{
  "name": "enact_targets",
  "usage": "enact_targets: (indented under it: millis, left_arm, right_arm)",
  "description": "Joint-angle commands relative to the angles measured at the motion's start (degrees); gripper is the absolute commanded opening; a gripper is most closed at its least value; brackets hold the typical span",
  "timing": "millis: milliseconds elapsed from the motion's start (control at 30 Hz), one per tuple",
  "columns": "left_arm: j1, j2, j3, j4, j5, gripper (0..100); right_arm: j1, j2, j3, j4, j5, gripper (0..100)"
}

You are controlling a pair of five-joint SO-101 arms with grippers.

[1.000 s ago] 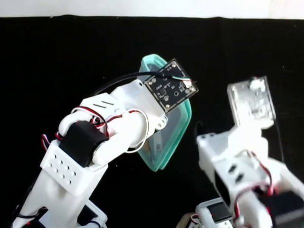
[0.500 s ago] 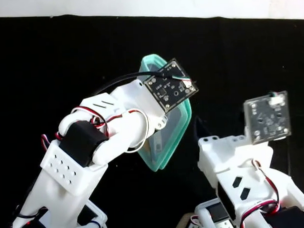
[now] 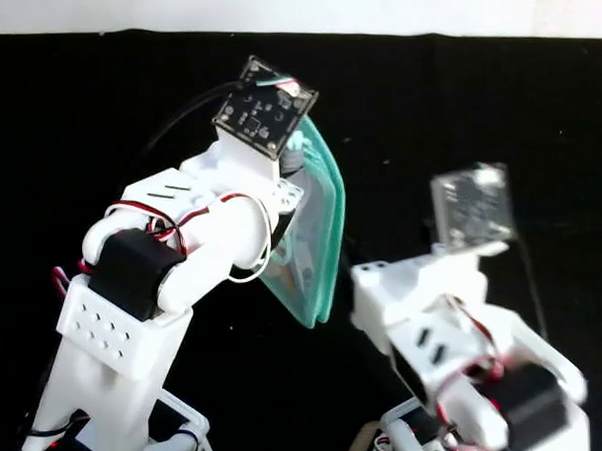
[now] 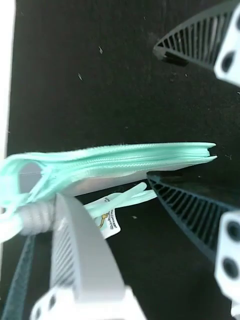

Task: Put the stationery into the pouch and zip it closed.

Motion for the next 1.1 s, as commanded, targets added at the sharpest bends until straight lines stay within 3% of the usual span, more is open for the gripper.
enact_targets:
  millis: [0, 133, 500, 1067]
  left_arm:
    - [-0.31, 1.27, -2.95, 0.26, 3.60, 1]
    - [0.04, 6.99, -8.40, 2.64, 8.00, 1]
    - [3.47, 16.75, -20.18, 7.65, 8.18, 1]
    - [3.47, 17.36, -20.26, 8.44, 7.91, 1]
  right_arm:
    - [-1.98, -0.48, 4.18, -5.23, 0.97, 32.5]
    - [-4.18, -0.57, 4.44, -6.29, 0.97, 32.5]
    - [-5.85, -4.62, 5.14, -9.71, 0.88, 32.5]
    - [-1.19, -4.70, 24.66, -34.24, 0.79, 32.5]
